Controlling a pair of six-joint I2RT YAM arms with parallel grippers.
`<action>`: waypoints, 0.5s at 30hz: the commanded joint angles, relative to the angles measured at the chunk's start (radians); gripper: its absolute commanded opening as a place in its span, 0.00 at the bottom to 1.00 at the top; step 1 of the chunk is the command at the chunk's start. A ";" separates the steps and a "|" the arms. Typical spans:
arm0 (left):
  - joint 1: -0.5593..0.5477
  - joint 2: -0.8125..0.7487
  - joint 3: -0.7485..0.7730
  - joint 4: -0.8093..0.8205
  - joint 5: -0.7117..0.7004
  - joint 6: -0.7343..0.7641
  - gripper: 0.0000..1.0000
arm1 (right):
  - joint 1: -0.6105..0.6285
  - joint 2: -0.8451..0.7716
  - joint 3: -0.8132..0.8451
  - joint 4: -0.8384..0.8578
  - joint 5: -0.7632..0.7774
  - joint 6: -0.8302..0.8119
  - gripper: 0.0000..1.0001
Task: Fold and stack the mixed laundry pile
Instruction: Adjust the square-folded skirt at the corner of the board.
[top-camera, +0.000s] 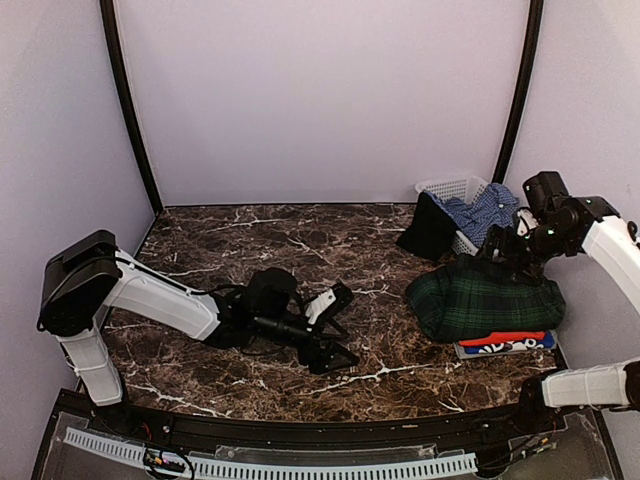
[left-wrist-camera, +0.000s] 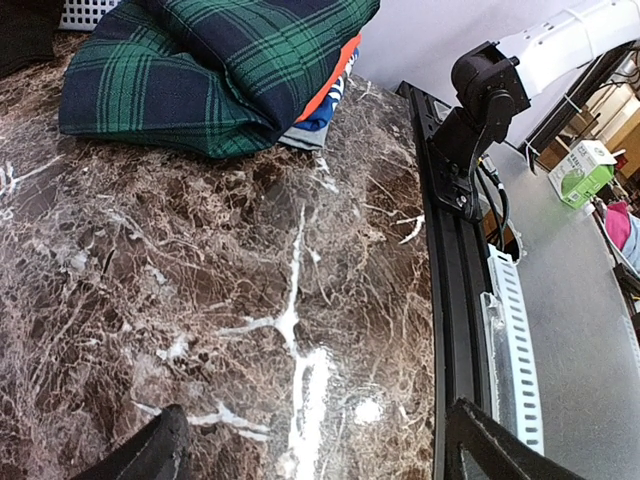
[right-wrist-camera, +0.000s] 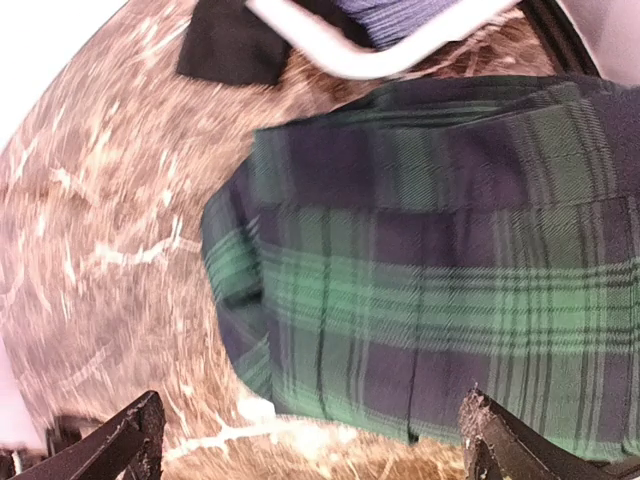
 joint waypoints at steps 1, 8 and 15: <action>0.007 -0.018 0.031 -0.007 0.019 -0.012 0.88 | -0.073 0.030 -0.066 0.125 0.039 0.083 0.99; 0.015 -0.010 0.042 -0.015 0.011 -0.017 0.88 | -0.197 0.064 -0.149 0.127 0.237 0.167 0.99; 0.023 -0.004 0.062 -0.038 0.005 -0.016 0.88 | -0.304 0.151 -0.234 0.234 0.193 0.197 0.98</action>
